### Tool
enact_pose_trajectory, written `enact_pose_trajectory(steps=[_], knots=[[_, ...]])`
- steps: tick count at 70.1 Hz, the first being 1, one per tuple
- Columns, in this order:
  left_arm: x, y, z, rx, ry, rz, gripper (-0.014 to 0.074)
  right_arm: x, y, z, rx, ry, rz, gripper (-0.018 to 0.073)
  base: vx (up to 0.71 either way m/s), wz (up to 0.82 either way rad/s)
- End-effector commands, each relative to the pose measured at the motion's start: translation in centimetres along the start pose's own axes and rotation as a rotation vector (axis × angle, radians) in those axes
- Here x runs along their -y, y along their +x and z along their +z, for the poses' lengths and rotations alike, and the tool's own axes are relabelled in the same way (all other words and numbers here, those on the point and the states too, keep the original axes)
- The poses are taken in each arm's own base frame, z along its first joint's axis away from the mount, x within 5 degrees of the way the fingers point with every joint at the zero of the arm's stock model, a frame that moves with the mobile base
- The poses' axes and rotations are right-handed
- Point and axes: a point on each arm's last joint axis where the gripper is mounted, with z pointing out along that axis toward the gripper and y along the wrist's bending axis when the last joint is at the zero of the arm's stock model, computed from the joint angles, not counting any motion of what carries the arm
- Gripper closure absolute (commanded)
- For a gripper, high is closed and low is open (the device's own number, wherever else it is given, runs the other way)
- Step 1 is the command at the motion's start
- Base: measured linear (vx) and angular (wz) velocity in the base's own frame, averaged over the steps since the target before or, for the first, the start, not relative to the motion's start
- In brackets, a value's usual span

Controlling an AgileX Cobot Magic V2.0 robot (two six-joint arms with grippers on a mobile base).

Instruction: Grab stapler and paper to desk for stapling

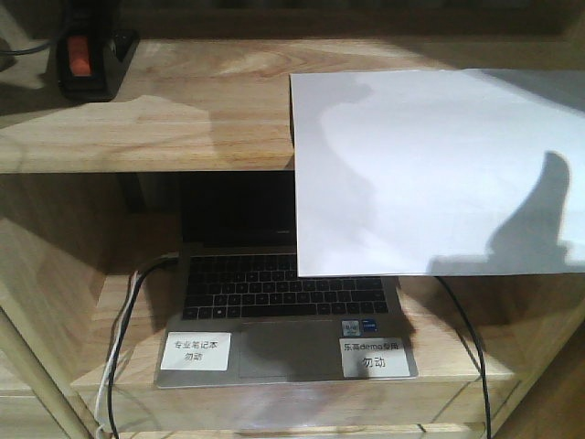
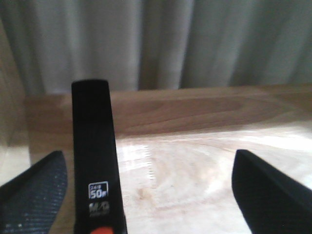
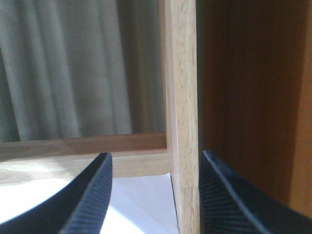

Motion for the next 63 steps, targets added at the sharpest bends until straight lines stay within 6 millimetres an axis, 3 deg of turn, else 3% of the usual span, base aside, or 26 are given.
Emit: enact_pose_trajectory(steps=[1, 14, 48, 63], knots=[[-0.3, -1.4, -0.6, 0.078, -0.023, -0.001, -0.0033, 0.0, -1.4, 0.0, 0.088, 0.004, -0.018, 0.0182, 0.00, 0.00], [0.0, -1.6, 0.6, 0.069, -0.083, 0.025, -0.0031, 0.0, -1.4, 0.0, 0.088, 0.004, -0.018, 0.0182, 0.00, 0.00], [-0.4, -1.4, 1.0, 0.032, -0.166, 0.039, -0.0031, 0.0, -1.4, 0.0, 0.088, 0.004, -0.018, 0.0182, 0.00, 0.00], [-1.3, -1.3, 2.9, 0.006, -0.184, 0.007, -0.0031, 0.0, -1.4, 0.0, 0.088, 0.004, -0.018, 0.0182, 0.00, 0.00]])
